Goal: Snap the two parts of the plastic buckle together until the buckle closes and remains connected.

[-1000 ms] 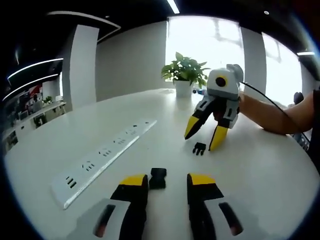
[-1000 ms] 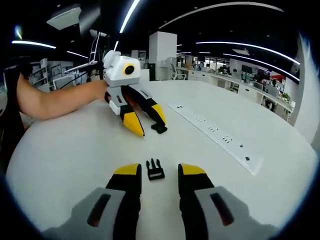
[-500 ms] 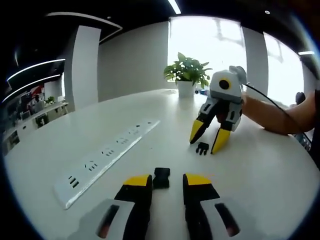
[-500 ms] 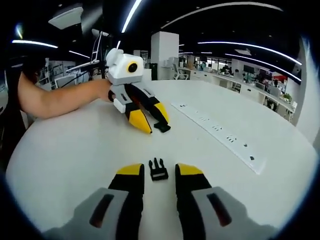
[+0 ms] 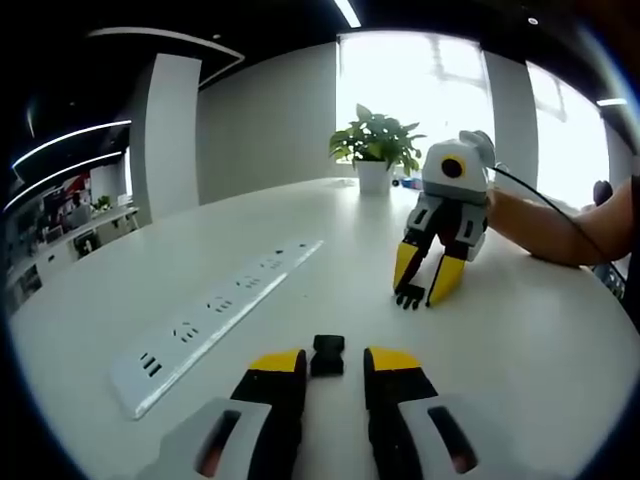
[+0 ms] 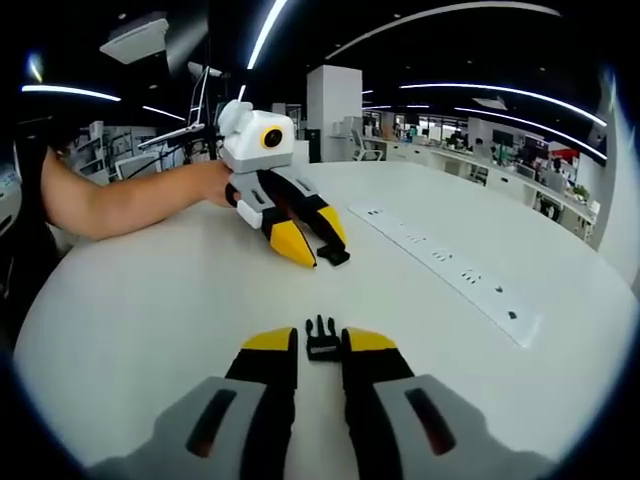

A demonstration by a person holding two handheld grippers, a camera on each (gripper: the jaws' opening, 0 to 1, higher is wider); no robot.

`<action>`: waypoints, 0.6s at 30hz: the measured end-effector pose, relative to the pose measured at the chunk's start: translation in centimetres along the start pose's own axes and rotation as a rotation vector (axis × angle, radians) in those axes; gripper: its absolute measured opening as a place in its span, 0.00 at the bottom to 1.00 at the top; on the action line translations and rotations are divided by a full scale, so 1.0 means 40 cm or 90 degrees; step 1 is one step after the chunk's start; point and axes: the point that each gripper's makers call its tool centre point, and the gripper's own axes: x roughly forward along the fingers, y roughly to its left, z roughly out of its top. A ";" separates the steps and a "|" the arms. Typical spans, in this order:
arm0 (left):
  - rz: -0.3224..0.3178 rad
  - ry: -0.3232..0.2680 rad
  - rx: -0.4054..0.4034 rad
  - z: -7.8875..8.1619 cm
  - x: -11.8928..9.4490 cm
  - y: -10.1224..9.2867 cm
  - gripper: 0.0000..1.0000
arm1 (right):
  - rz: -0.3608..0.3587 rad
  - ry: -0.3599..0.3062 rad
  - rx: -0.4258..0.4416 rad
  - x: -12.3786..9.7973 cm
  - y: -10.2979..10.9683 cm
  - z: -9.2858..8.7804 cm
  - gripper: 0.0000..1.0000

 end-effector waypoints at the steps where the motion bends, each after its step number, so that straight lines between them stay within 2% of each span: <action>1: 0.001 0.000 0.000 0.000 0.000 0.001 0.22 | 0.002 0.000 -0.001 0.000 0.001 0.000 0.16; 18: 0.006 -0.002 0.002 0.000 -0.003 -0.001 0.20 | -0.002 -0.009 -0.002 0.005 -0.009 0.004 0.16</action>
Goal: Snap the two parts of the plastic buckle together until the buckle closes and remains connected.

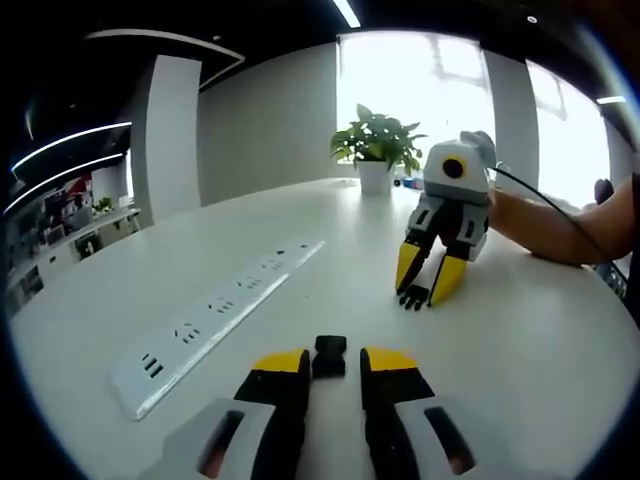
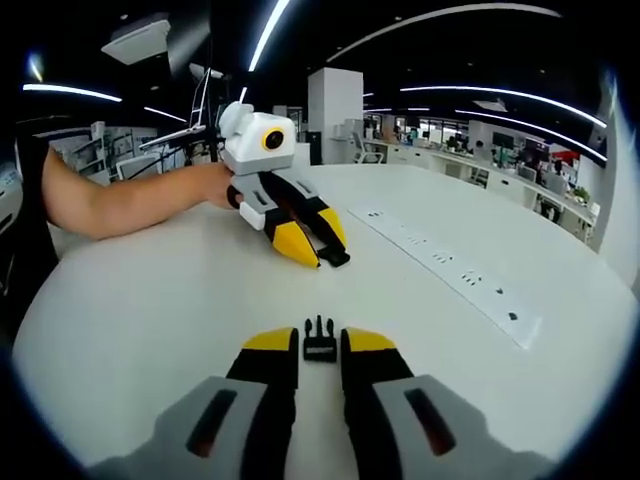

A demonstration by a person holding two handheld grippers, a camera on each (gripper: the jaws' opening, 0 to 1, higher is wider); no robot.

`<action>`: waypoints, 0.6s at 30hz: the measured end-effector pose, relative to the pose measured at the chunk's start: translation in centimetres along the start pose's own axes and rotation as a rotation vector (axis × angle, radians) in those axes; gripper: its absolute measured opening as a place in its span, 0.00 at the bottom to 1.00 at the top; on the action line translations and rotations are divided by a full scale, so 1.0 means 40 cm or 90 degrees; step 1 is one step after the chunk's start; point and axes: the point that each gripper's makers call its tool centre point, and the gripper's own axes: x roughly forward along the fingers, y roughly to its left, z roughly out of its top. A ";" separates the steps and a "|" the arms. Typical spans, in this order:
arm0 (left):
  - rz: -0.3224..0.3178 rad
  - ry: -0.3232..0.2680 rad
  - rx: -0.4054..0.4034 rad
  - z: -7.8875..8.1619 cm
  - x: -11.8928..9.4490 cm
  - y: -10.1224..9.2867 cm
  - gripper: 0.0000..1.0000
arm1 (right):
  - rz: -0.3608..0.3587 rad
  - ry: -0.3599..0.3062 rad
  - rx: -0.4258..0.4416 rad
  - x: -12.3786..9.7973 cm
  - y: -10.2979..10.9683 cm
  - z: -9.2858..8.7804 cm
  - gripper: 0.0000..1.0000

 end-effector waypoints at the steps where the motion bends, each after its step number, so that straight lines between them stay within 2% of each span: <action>1: 0.001 0.000 0.000 0.000 0.000 0.000 0.20 | 0.000 0.000 0.000 0.000 -0.001 0.000 0.16; 18: 0.004 -0.004 0.003 0.001 0.003 0.007 0.15 | -0.005 -0.007 -0.001 0.001 -0.009 0.000 0.13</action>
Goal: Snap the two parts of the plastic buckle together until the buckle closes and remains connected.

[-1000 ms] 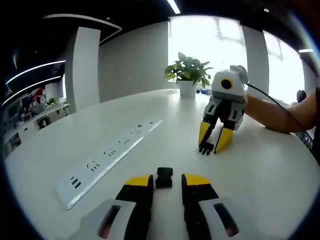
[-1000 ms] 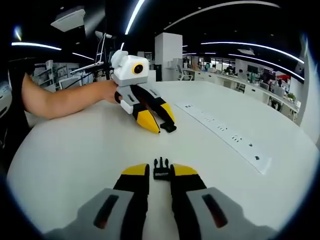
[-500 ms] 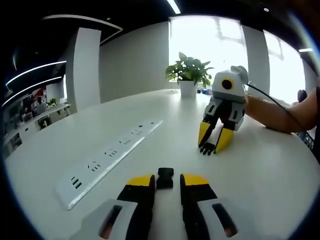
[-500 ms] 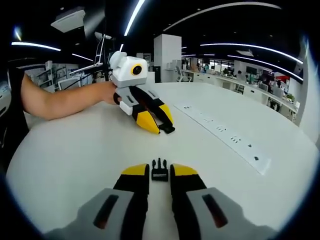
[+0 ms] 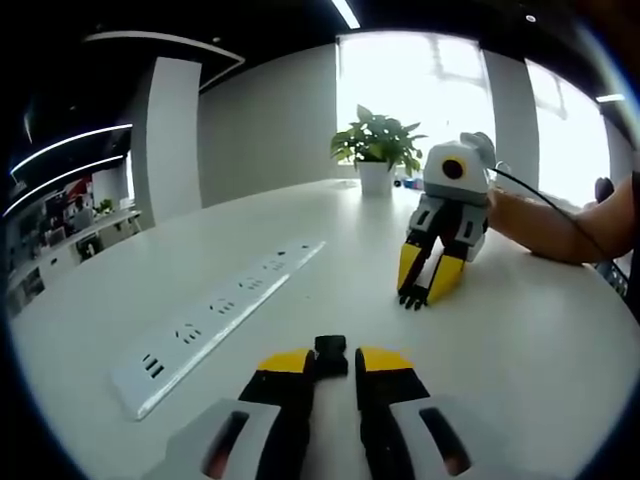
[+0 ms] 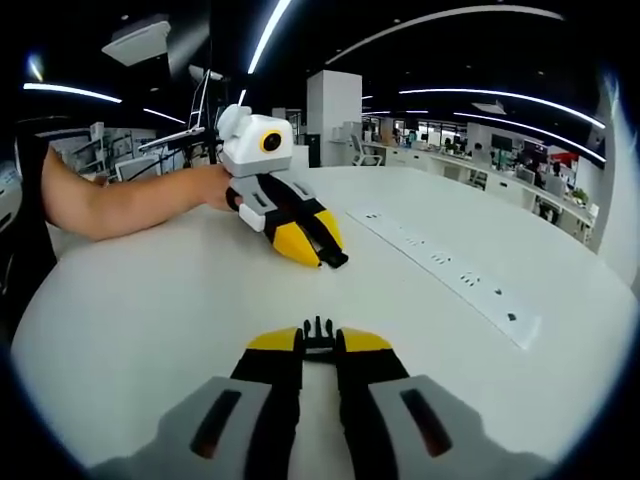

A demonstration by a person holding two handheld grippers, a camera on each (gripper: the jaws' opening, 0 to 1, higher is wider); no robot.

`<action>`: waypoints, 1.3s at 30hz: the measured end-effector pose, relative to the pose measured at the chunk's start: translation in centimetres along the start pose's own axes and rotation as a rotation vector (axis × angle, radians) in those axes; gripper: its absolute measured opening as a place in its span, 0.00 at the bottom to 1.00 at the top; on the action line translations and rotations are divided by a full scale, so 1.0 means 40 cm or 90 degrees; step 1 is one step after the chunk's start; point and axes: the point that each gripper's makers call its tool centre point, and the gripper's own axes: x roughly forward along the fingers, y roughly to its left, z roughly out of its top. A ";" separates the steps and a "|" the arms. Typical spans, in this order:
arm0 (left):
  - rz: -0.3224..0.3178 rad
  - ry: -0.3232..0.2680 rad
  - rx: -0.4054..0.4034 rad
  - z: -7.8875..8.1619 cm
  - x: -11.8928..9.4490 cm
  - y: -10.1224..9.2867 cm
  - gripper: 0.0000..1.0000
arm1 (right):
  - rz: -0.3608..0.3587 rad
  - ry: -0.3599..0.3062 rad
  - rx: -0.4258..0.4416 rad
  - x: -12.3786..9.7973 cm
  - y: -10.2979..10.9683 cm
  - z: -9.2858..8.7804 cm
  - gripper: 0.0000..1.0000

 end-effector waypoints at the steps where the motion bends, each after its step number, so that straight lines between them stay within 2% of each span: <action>1: 0.001 0.000 -0.001 0.000 0.000 0.000 0.15 | 0.000 0.000 0.000 0.000 0.000 0.000 0.13; 29: 0.011 -0.002 0.008 -0.003 -0.003 -0.001 0.12 | -0.011 0.004 -0.007 0.004 0.004 0.001 0.12; 39: 0.019 0.002 -0.013 -0.002 -0.002 0.008 0.12 | -0.009 0.003 -0.007 0.005 0.011 0.003 0.12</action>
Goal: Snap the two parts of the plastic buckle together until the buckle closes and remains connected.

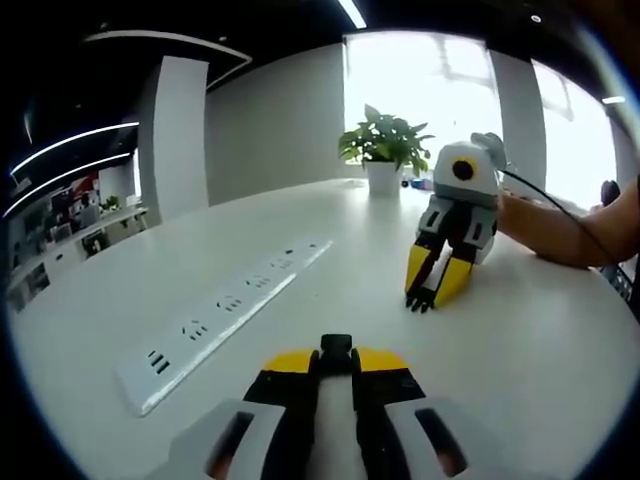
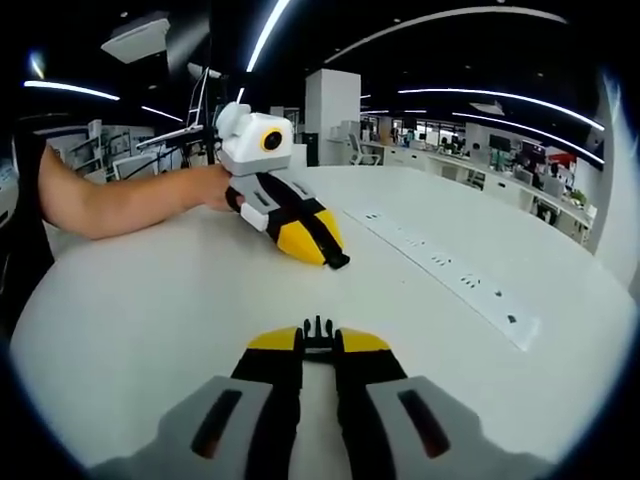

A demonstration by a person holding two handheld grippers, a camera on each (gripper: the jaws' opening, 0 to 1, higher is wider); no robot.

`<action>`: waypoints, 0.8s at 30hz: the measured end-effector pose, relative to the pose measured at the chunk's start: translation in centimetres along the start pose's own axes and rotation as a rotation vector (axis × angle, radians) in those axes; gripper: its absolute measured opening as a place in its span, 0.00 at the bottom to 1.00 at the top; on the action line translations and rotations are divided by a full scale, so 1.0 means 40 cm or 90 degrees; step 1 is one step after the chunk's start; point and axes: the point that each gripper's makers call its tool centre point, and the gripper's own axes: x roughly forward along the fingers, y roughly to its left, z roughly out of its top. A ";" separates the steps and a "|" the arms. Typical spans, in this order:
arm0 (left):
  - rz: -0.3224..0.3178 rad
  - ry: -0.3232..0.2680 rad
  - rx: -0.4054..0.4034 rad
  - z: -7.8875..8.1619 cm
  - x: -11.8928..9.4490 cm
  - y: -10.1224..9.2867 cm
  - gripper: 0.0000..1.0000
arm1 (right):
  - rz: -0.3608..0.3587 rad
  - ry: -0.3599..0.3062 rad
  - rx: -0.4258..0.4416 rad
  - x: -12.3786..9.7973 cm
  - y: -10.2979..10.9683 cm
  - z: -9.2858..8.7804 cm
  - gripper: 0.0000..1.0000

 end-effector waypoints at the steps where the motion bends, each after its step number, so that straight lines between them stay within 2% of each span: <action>1: 0.000 0.000 0.000 0.000 0.000 0.001 0.12 | 0.000 0.000 -0.001 0.000 0.000 0.000 0.11; 13: 0.008 0.003 -0.003 0.000 -0.001 0.003 0.11 | -0.013 -0.002 -0.021 0.002 0.000 0.003 0.11; 24: 0.010 0.015 -0.011 -0.001 -0.003 0.004 0.11 | -0.013 0.006 0.000 0.003 -0.001 0.003 0.11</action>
